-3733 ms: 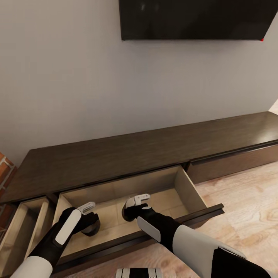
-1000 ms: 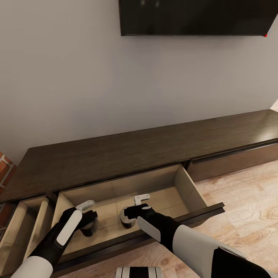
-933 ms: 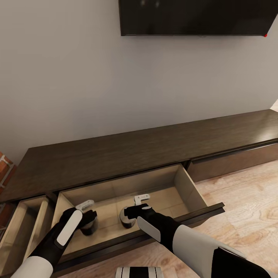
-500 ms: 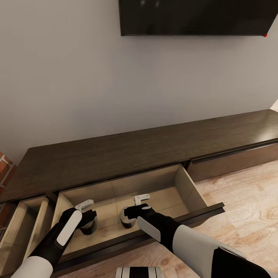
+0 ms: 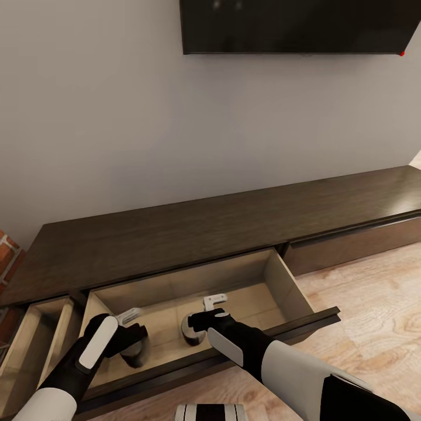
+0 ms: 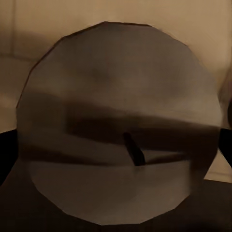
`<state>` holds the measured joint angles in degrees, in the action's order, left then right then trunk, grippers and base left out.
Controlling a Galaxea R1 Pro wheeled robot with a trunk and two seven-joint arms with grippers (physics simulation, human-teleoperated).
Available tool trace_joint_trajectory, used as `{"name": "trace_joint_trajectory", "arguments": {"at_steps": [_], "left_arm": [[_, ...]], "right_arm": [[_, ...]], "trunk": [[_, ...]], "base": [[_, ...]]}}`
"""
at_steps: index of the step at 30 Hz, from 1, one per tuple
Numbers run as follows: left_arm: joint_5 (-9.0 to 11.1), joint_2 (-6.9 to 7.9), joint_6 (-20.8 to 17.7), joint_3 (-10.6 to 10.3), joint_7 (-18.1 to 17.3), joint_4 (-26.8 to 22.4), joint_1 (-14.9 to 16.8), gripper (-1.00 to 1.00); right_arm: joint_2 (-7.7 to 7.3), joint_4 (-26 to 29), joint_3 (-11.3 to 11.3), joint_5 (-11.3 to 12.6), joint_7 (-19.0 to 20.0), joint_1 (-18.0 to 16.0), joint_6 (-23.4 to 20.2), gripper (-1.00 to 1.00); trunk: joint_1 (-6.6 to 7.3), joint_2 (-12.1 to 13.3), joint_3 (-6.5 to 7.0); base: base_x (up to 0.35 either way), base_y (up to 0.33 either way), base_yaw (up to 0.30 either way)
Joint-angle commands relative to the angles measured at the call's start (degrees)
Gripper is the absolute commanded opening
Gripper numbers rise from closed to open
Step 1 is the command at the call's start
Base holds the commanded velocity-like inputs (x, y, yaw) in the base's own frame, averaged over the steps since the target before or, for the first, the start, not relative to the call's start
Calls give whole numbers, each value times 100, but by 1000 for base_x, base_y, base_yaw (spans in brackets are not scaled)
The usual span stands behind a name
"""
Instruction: Place each of the two pumpkins and all three candles from the living room inside a cabinet in the living room (use any cabinet), then make sure every cabinet is closed, and position the cauldron so it is next to a table in the living room.
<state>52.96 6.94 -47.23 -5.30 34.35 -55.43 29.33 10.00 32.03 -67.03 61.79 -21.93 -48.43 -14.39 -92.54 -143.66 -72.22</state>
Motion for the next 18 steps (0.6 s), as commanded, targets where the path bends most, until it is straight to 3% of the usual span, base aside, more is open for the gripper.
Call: {"name": "trace_joint_trajectory", "arguments": {"at_steps": [1, 7, 9, 11, 13, 14, 16, 18], "left_arm": [[56, 8, -18, -14, 53, -9, 2, 100], [40, 6, 35, -7, 62, -30, 2, 100], [-8, -5, 263, -24, 54, -35, 2, 100], [-110, -13, 762, -92, 53, -36, 2, 100], [-386, -21, 1339, -250, 61, -22, 2, 100], [-672, -26, 1704, -402, 73, -4, -1, 100], [-1002, -42, 2041, -549, 84, 9, -8, 100], [-1093, -46, 2140, -592, 80, 12, -12, 100]], "right_arm": [[0, 5, -30, 25, -40, -8, -11, 100], [0, 5, -30, 24, -40, -8, -9, 100], [0, 7, -30, 26, -40, -8, -9, 100], [0, 6, -30, 24, -40, -8, -10, 100], [0, 6, -30, 26, -40, -8, -11, 100], [0, 5, -30, 24, -40, -8, -11, 100], [0, 6, -30, 26, -40, -8, -10, 100], [0, 7, -30, 26, -40, -8, -8, 100]], "trunk": [[1, -2, -5], [1, -2, -5], [1, -2, -5], [1, -2, -5], [1, -2, -5], [1, -2, -5], [1, -2, -5], [1, -2, -5]], "base": [[0, 0, 0], [0, 0, 0], [0, 0, 0], [0, 0, 0], [0, 0, 0], [0, 0, 0], [0, 0, 0], [0, 0, 0]]}}
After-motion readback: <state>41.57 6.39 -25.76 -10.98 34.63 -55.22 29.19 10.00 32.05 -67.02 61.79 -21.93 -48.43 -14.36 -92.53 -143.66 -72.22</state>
